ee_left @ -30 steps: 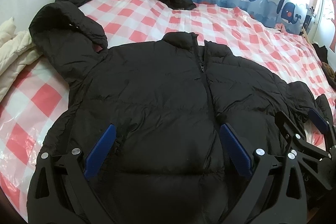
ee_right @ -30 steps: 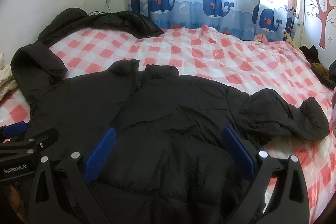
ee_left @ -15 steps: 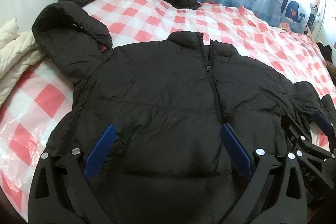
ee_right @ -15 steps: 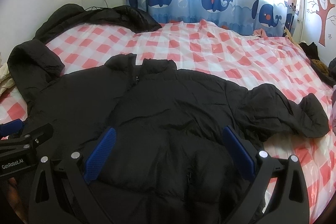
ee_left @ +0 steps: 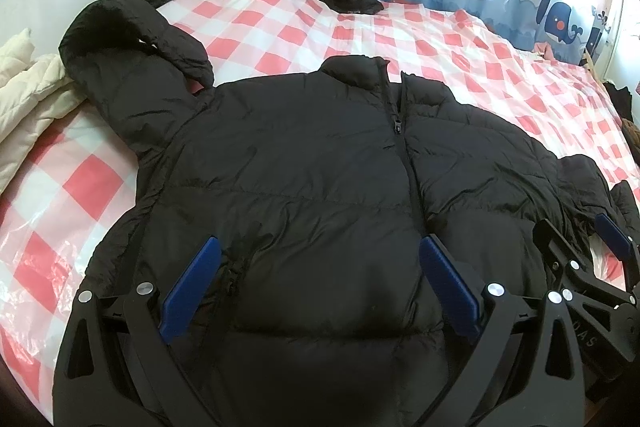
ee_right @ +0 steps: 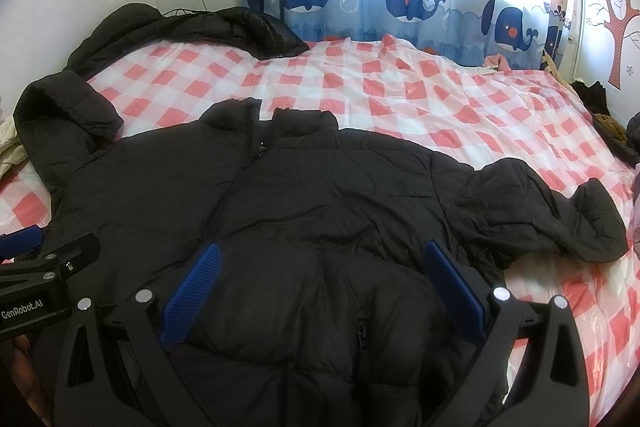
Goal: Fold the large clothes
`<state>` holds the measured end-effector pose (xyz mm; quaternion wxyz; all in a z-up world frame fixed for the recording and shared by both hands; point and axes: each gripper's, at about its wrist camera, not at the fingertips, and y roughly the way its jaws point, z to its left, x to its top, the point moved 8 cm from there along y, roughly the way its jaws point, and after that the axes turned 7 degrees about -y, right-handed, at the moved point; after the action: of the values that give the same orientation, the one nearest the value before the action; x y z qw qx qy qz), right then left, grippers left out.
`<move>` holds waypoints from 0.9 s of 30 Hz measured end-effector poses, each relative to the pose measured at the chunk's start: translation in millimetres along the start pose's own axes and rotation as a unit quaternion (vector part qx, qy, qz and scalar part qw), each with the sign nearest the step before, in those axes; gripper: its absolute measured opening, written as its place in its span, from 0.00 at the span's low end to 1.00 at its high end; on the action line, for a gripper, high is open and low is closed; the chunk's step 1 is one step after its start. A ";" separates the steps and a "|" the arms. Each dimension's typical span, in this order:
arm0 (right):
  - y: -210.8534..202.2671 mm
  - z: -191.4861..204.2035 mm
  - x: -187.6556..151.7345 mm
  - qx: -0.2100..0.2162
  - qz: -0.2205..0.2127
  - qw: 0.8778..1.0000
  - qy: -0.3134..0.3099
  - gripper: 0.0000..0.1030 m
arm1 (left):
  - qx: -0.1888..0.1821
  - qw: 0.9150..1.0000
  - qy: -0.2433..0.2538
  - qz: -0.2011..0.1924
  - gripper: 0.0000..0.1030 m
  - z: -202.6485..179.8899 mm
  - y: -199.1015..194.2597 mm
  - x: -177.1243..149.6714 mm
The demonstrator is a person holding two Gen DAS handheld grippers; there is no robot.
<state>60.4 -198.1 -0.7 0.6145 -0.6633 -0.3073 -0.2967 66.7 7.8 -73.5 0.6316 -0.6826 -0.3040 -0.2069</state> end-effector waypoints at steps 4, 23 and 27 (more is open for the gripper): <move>0.4 0.5 -0.1 0.000 0.000 1.000 0.000 0.95 | 0.000 1.000 0.001 0.002 0.93 -0.2 2.0 -2.6; -0.5 4.4 0.0 -0.001 -0.010 1.000 0.002 0.95 | -0.002 1.000 0.003 0.005 0.93 -1.6 3.7 -3.3; 0.3 5.5 -1.5 0.002 -0.004 1.000 0.001 0.95 | -0.002 1.000 0.002 0.006 0.93 -1.6 3.6 -3.4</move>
<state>59.8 -192.7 -2.4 0.6149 -0.6604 -0.3098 -0.2996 66.9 5.6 -78.2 0.6318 -0.6854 -0.2984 -0.2050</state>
